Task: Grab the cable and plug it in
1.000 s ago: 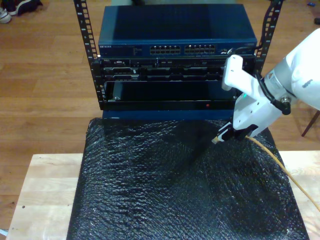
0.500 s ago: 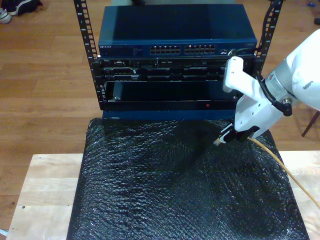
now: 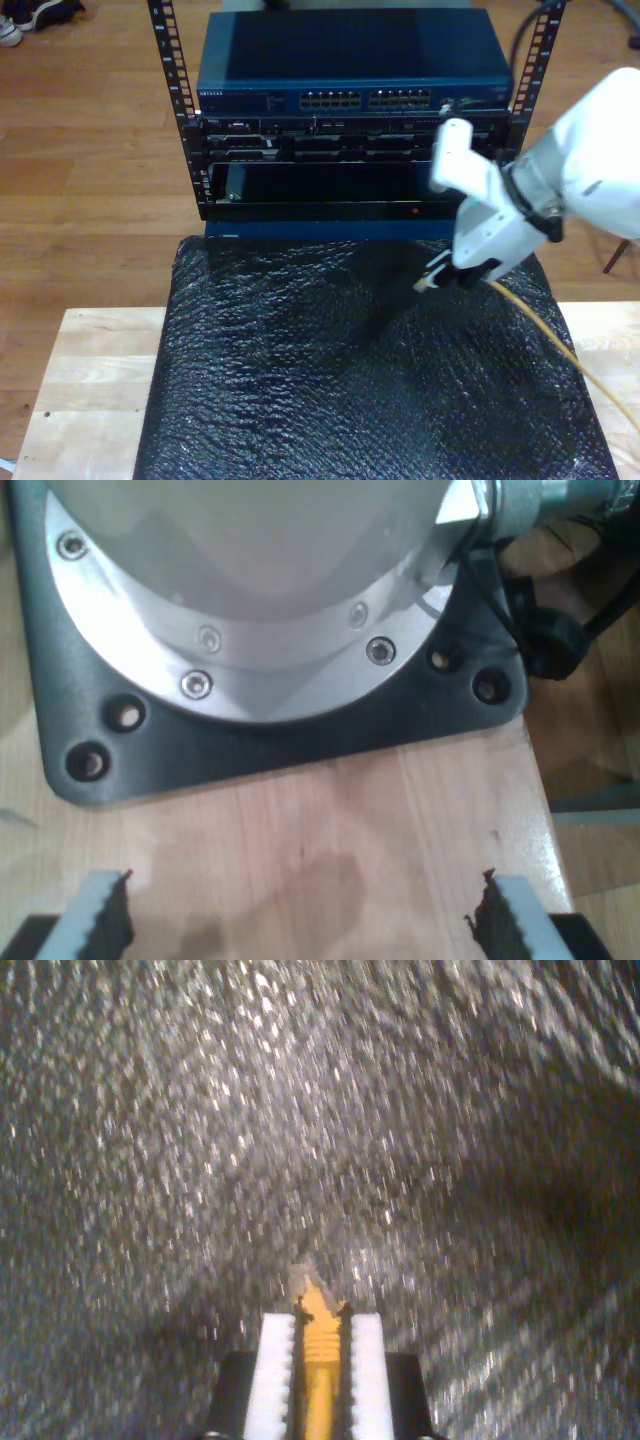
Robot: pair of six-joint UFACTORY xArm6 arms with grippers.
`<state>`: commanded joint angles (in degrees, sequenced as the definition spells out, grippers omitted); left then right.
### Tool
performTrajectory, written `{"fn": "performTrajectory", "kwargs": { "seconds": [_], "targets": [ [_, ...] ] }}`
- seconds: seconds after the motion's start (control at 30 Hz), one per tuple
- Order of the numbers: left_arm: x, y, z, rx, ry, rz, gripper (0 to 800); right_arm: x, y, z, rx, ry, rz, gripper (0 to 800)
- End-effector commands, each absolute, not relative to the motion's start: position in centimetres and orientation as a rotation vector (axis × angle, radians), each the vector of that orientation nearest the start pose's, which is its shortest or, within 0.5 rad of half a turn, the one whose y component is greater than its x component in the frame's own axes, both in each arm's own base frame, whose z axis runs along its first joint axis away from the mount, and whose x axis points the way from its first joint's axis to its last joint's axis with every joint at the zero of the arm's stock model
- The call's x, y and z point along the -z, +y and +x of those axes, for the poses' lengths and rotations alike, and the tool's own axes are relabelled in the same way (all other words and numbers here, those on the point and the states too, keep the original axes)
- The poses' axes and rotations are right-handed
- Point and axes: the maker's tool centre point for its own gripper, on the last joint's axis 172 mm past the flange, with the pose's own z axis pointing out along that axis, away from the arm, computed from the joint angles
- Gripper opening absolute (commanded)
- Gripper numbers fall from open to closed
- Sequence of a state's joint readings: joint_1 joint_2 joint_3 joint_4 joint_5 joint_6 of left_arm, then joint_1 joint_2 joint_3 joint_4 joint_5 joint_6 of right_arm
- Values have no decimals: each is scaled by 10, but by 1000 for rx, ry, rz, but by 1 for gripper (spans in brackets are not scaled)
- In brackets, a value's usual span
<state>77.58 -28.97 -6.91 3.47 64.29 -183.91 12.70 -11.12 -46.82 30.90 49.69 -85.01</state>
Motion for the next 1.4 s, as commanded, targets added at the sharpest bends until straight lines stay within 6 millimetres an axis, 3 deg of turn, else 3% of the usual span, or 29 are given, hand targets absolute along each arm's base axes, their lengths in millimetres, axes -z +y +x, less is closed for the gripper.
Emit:
{"fn": "performTrajectory", "kwargs": {
  "seconds": [0.2,0.4,0.5,0.63,0.93,1.1,1.27,1.4],
  "targets": [
    [-37,112,12,468,2723,-2253,800,-185,187,428,572,-1935,-2189,0],
    [-37,112,12,468,2723,-2253,800,-176,182,436,600,-2003,-2210,0],
    [-37,112,12,468,2723,-2253,800,-156,176,451,607,-2066,-2237,0],
    [-37,112,12,468,2723,-2253,800,-150,175,472,680,-2110,-2268,0],
    [-37,112,12,468,2723,-2253,800,-190,199,520,941,-2180,-2271,0],
    [-37,112,12,468,2723,-2253,800,-204,208,548,993,-2280,-2232,0],
    [-37,112,12,469,2725,-2250,800,-214,209,564,1085,-2351,-2216,0],
    [-37,112,12,469,2725,-2250,800,-212,201,563,1157,-2359,-2235,0]
  ]
}}
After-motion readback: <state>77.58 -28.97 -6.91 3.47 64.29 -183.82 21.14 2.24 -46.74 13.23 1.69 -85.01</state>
